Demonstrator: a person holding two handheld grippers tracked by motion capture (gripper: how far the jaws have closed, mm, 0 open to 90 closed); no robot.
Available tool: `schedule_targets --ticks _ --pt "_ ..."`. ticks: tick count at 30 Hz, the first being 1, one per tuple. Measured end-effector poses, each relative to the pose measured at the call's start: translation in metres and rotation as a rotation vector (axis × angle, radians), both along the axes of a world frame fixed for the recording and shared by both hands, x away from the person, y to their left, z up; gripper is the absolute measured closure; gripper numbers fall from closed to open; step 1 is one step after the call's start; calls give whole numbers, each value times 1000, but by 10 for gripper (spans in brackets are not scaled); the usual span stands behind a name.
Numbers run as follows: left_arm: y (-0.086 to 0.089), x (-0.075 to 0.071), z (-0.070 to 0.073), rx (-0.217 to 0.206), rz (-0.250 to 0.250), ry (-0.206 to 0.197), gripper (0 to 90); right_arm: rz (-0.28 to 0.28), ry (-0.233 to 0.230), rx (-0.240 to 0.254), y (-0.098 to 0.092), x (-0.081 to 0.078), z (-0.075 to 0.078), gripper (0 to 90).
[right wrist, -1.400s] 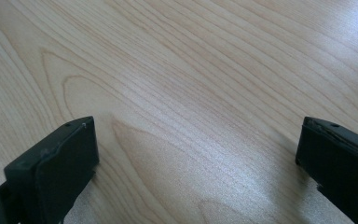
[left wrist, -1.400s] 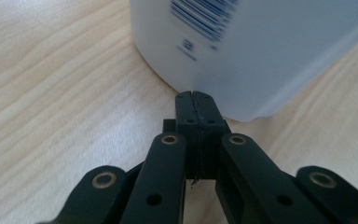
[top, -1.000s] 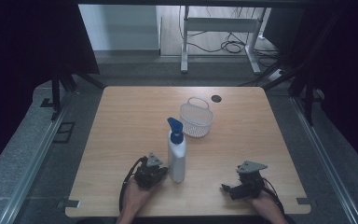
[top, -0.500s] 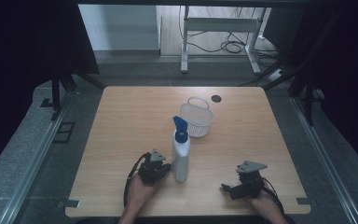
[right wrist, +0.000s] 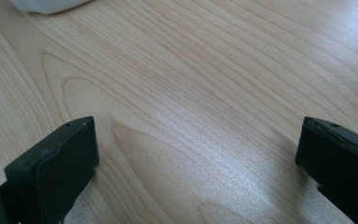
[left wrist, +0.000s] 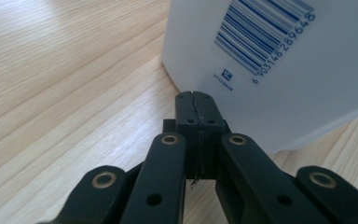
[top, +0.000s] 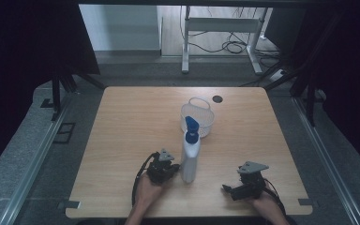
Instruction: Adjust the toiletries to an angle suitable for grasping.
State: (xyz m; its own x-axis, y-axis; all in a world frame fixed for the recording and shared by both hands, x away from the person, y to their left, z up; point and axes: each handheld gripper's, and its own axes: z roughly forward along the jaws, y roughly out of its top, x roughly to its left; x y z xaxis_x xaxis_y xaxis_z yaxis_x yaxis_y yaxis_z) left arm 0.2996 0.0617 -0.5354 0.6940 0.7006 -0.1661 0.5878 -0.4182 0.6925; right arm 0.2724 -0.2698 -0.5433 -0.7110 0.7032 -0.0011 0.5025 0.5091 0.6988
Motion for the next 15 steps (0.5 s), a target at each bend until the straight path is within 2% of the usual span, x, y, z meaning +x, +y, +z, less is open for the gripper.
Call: schedule_targets --ticks 6,15 --pt "-10 0 -1 4 -26 2 894 0 0 0 0 0 0 0" --pt "-27 -12 2 6 -74 2 894 0 0 0 0 0 0 0"
